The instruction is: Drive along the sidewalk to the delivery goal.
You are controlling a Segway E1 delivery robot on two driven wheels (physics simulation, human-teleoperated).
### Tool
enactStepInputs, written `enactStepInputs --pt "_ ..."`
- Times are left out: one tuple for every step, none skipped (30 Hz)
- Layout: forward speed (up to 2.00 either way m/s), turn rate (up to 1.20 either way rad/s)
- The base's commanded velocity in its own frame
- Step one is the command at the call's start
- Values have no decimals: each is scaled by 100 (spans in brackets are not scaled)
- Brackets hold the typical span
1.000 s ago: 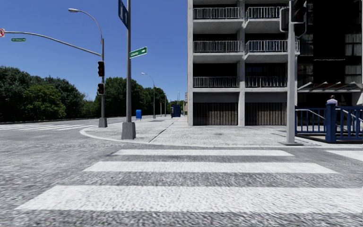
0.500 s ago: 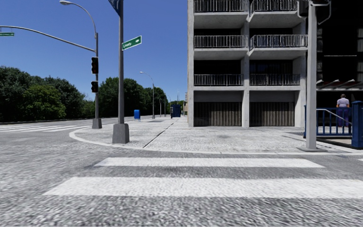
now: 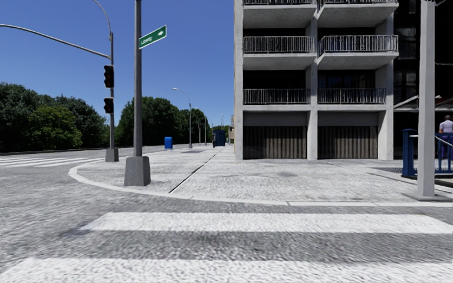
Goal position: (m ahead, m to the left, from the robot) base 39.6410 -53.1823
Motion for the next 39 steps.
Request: enactStepInputs --pt "146 0" --pt "146 0" --pt "146 0" --pt "146 0" --pt "146 0" --pt "146 0" --pt "146 0" --pt "146 0" --pt "146 0" --pt "146 0" --pt "146 0" --pt "146 0" --pt "146 0" --pt "146 0" --pt "146 0" --pt "146 0" --pt "146 0" --pt "146 0" --pt "146 0" --pt "146 0" --pt "146 0" --pt "146 0" --pt "146 0" --pt "146 0" --pt "146 0" --pt "146 0" --pt "146 0" --pt "146 0" --pt "146 0" --pt "146 0" --pt "146 0" --pt "146 0" --pt "146 0" --pt "146 0" --pt "146 0" --pt "146 0" --pt "146 0" --pt "146 0" --pt "146 0"
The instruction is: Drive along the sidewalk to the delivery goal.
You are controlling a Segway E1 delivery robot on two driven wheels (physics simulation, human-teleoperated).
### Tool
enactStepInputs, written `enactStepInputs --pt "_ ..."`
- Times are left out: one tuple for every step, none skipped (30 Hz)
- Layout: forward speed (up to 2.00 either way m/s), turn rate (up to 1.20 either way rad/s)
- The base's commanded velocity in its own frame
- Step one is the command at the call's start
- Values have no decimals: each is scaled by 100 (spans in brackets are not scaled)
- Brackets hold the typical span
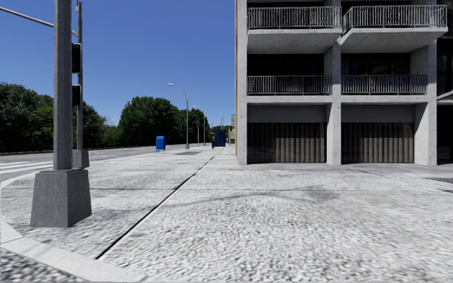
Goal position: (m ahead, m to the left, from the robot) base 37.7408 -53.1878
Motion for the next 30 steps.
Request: enactStepInputs --pt "146 0" --pt "146 0" --pt "146 0" --pt "146 0" --pt "146 0" --pt "146 0" --pt "146 0" --pt "146 0" --pt "146 0" --pt "146 0" --pt "146 0" --pt "146 0" --pt "146 0" --pt "146 0" --pt "146 0" --pt "146 0" --pt "146 0" --pt "146 0" --pt "146 0" --pt "146 0" --pt "146 0" --pt "146 0" --pt "146 0" --pt "146 0" --pt "146 0" --pt "146 0" --pt "146 0" --pt "146 0" --pt "146 0" --pt "146 0"
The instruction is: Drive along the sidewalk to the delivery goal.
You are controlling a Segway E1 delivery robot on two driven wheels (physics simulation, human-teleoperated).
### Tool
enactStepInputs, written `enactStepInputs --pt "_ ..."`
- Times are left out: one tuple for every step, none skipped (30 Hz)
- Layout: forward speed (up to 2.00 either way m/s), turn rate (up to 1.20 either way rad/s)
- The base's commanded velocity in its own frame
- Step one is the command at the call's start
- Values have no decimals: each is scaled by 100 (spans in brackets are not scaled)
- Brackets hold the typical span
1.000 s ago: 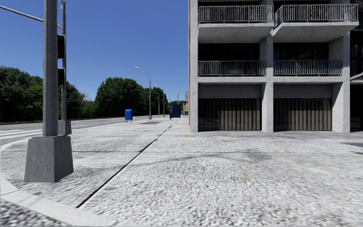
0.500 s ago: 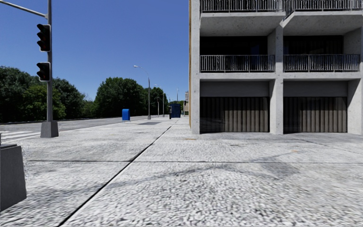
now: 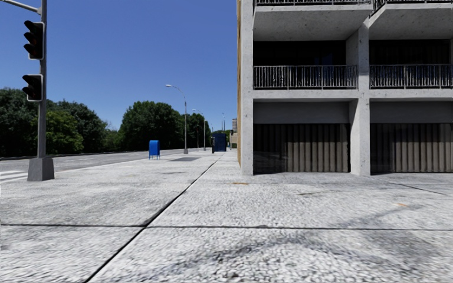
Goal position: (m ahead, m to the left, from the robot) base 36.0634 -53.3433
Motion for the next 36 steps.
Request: enactStepInputs --pt "146 0" --pt "146 0" --pt "146 0" --pt "146 0" --pt "146 0" --pt "146 0" --pt "146 0" --pt "146 0" --pt "146 0" --pt "146 0" --pt "146 0" --pt "146 0" --pt "146 0" --pt "146 7" --pt "146 12" --pt "146 20" --pt "146 24" --pt "146 26" --pt "146 26" --pt "146 26" --pt "146 26" --pt "146 26" --pt "146 26" --pt "146 26" --pt "146 26" --pt "146 26" --pt "146 26" --pt "146 26" --pt "146 26" --pt "146 26" --pt "146 26" --pt "146 26" --pt "146 26" --pt "146 26" --pt "146 26" --pt "146 26"
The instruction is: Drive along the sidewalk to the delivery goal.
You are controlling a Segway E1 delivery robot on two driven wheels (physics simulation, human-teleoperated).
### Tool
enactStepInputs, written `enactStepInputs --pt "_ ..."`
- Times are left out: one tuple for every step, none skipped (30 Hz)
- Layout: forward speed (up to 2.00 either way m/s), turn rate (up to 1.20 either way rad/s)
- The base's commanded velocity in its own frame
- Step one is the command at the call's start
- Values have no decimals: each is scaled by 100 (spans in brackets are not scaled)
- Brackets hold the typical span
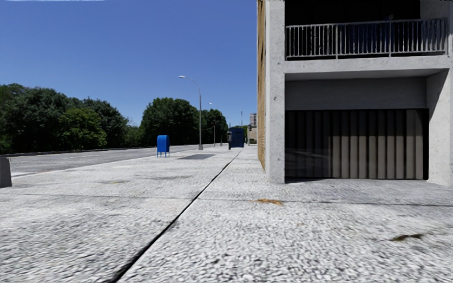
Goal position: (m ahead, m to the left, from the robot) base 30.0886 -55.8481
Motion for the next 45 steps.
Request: enactStepInputs --pt "146 26" --pt "146 26" --pt "146 26" --pt "146 26" --pt "146 26" --pt "146 26" --pt "146 25" --pt "146 20" --pt "146 16" --pt "147 11" --pt "150 10" --pt "152 9" --pt "152 9" --pt "152 9" --pt "152 9" --pt "154 9" --pt "155 9" --pt "156 9" --pt "158 9" --pt "163 9" --pt "168 9" --pt "171 9" --pt "176 9" --pt "176 9" --pt "182 10" --pt "191 12" --pt "200 14" --pt "200 15" --pt "200 17" --pt "200 19" --pt "200 20" --pt "200 20" --pt "200 20" --pt "200 20" --pt "200 20" --pt "200 20" --pt "200 20" --pt "200 20" --pt "200 20" --pt "200 23" --pt "200 29" --pt "200 30" --pt "200 30" --pt "200 30" --pt "200 30"
